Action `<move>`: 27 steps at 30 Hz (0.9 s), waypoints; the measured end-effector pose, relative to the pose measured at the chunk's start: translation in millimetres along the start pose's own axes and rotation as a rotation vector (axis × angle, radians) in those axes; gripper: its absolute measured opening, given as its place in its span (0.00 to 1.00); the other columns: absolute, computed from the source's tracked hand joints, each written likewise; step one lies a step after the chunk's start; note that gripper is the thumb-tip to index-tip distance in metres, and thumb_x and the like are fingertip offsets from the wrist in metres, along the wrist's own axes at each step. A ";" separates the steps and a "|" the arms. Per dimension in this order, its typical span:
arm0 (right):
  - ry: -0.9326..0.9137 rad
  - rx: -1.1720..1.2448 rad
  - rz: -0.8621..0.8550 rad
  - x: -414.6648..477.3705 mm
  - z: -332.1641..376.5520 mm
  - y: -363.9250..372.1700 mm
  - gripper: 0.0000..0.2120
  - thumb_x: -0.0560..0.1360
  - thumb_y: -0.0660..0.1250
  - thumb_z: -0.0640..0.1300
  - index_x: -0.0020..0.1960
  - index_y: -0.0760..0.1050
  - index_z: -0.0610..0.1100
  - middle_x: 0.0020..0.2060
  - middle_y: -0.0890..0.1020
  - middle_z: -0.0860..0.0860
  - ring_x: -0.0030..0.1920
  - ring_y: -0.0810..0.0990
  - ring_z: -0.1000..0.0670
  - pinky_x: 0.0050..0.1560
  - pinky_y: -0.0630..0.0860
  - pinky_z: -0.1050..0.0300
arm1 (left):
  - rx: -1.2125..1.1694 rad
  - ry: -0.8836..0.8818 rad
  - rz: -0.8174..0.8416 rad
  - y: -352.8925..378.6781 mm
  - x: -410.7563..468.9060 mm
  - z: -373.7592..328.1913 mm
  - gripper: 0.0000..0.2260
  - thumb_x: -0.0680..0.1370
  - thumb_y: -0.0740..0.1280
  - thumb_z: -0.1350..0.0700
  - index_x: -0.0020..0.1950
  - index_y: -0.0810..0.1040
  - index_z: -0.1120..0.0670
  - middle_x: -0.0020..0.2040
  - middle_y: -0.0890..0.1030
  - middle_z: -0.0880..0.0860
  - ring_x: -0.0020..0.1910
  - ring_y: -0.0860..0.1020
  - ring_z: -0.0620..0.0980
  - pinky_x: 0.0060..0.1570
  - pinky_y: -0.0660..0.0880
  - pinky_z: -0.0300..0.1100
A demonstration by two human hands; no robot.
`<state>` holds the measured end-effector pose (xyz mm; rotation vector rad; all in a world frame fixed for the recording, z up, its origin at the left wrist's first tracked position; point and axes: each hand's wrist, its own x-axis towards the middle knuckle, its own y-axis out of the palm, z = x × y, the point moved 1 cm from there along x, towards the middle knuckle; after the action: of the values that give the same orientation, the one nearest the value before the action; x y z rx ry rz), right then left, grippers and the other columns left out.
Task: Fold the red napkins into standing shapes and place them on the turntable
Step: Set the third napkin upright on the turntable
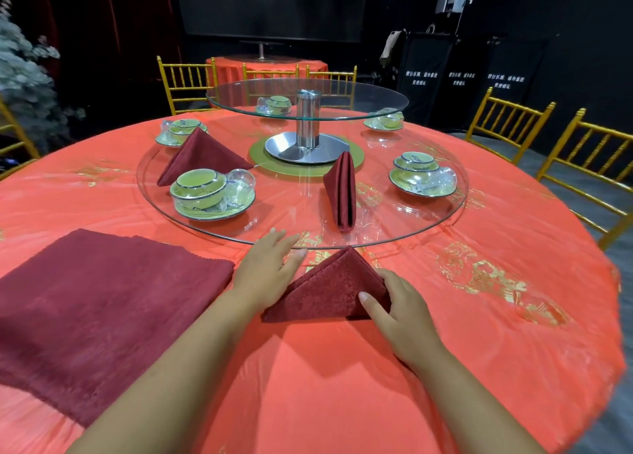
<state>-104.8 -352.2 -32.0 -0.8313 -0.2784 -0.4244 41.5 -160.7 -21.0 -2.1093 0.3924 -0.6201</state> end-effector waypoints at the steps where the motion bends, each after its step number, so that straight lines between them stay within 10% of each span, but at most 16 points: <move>1: -0.004 0.001 -0.004 0.0 -0.6 -0.1 0.17 0.73 0.64 0.52 0.59 0.74 0.47 0.48 0.79 0.56 0.50 0.75 0.53 0.48 0.67 0.58 | 0.094 -0.008 0.076 1.3 3.9 5.6 0.23 0.82 0.56 0.44 0.75 0.64 0.51 0.76 0.63 0.55 0.77 0.55 0.51 0.74 0.52 0.47; 12: -0.011 0.002 -0.001 0.1 -1.8 0.0 0.16 0.72 0.62 0.54 0.56 0.75 0.47 0.44 0.78 0.59 0.46 0.75 0.54 0.44 0.66 0.59 | 0.504 -0.009 0.066 -2.3 3.5 29.5 0.23 0.80 0.52 0.39 0.75 0.59 0.43 0.77 0.57 0.45 0.77 0.52 0.44 0.73 0.43 0.58; 27: -0.030 -0.009 -0.004 -0.6 -0.1 -0.2 0.08 0.75 0.67 0.47 0.54 0.75 0.48 0.40 0.76 0.60 0.43 0.74 0.54 0.41 0.65 0.64 | 0.717 -0.385 0.073 -36.5 11.3 50.7 0.30 0.78 0.51 0.35 0.75 0.60 0.49 0.78 0.56 0.56 0.78 0.49 0.52 0.68 0.40 0.69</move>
<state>-105.5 -352.3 -32.2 -0.8471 -0.3061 -0.4176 81.1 -111.9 -12.6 -1.4649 0.0133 -0.2403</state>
